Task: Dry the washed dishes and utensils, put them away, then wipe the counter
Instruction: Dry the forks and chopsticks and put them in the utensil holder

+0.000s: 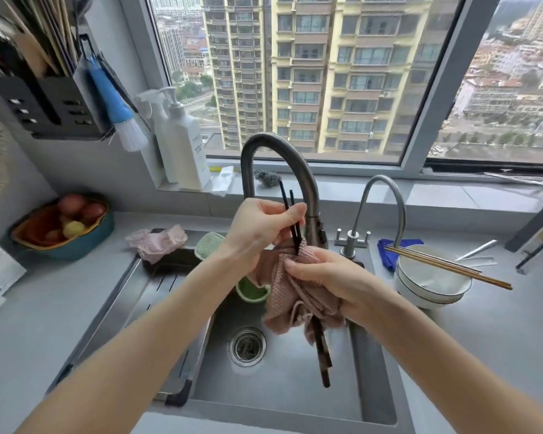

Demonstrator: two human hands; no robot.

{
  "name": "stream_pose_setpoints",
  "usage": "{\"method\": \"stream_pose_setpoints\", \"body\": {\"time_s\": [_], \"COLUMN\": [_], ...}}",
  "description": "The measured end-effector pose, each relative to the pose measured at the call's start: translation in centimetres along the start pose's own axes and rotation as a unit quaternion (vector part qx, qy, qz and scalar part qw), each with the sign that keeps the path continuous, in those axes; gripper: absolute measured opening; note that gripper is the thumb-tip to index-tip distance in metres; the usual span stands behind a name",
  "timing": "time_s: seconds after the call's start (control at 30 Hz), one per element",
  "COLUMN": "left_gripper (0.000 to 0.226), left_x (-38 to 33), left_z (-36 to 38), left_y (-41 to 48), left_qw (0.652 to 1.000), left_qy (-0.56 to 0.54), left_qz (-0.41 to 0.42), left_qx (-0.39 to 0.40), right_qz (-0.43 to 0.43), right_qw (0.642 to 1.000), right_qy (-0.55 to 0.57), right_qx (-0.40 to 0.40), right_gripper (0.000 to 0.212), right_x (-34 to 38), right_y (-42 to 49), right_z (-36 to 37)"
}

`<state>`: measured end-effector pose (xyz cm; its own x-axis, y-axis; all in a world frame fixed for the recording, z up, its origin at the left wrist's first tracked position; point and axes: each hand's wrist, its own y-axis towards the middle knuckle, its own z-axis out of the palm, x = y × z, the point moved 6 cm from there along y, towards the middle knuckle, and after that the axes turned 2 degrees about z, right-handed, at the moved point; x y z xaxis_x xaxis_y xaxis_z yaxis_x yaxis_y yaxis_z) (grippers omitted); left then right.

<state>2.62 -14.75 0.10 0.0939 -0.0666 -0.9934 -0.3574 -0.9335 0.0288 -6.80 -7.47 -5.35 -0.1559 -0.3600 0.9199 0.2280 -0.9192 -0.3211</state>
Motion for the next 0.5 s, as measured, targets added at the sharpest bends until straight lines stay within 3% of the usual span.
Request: {"method": "stream_pose_setpoints", "body": {"time_s": [0.1,0.23,0.5], "left_gripper": [0.025,0.024,0.022], "left_x": [-0.4,0.7,5.0], "left_z": [-5.5,-14.0,-27.6], "left_y": [1.9,3.4,6.5], "left_qw": [0.998,0.987,0.959], "left_qy": [-0.017,-0.061,-0.125], "left_qz": [-0.005,-0.035,-0.100], "left_qx": [-0.061,-0.146,-0.232], "right_qz": [-0.025,-0.003,-0.001], "right_qw": [0.999,0.992,0.940], "right_qy": [-0.016,-0.119,-0.330], "right_qx": [-0.035,-0.045,-0.091], "right_gripper": [0.028,0.023,0.013], "right_x": [1.2,0.4,-0.4], "right_y": [3.1,6.3,12.7], "right_z": [2.9,6.8,11.5]}}
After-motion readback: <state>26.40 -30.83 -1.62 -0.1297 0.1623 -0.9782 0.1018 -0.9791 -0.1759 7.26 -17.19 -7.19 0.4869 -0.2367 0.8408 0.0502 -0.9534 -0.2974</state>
